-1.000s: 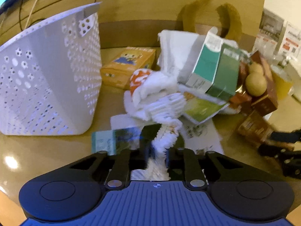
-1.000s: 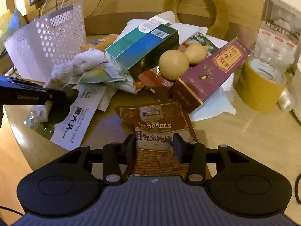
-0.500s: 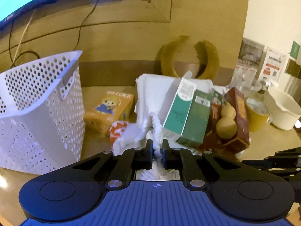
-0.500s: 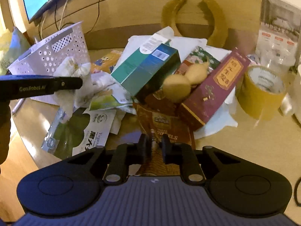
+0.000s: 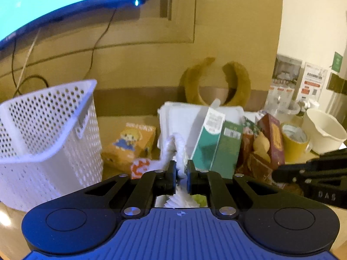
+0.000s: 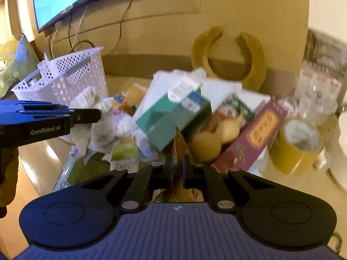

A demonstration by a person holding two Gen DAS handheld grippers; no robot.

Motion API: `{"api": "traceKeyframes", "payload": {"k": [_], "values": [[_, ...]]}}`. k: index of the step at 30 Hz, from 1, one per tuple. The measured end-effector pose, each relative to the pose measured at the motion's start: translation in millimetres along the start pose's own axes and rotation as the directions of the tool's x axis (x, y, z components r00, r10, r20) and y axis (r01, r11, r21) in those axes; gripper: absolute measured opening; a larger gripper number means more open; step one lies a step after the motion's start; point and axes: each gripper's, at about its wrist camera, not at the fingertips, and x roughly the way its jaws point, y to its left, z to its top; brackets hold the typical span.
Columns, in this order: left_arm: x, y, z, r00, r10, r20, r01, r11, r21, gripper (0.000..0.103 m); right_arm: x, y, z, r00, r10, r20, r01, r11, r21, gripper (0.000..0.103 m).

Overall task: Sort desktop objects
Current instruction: 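Lift the white liner with the left tool while the right tool lifts the snack bag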

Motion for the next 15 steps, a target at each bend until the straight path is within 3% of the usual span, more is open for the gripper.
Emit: {"api": "traceKeyframes", "payload": {"k": [1, 2, 8, 10, 12, 14, 15], "values": [[-2, 0, 3, 1.000, -0.002, 0.009, 0.002, 1.000, 0.006, 0.005, -3, 0, 6, 1.000, 0.002, 0.015, -0.002, 1.000, -0.005, 0.007], [-5, 0, 7, 1.000, 0.000, 0.022, 0.000, 1.000, 0.010, 0.005, -6, 0, 11, 0.999, 0.006, 0.031, -0.005, 1.000, -0.009, 0.000], [-11, 0, 23, 0.998, 0.004, 0.065, -0.005, 1.000, 0.022, 0.005, -15, 4, 44, 0.992, -0.013, 0.128, 0.022, 0.997, -0.068, 0.000], [-10, 1, 23, 0.998, 0.012, 0.065, -0.013, 1.000, 0.022, 0.005, -10, 3, 50, 0.994, 0.000, 0.111, 0.007, 0.998, -0.062, 0.000], [-7, 2, 18, 0.998, 0.022, 0.050, -0.023, 1.000, 0.017, 0.005, -5, 4, 47, 0.995, -0.044, 0.090, 0.049, 0.997, -0.055, 0.008], [-3, 4, 10, 1.000, 0.019, 0.023, -0.019, 1.000, 0.002, 0.005, 11, 11, 32, 0.996, -0.069, -0.062, 0.064, 0.994, -0.087, 0.070], [-2, 4, 6, 1.000, 0.018, 0.012, -0.018, 1.000, 0.003, 0.005, 15, 13, 22, 0.991, -0.088, -0.104, 0.081, 0.994, -0.077, 0.081]]}}
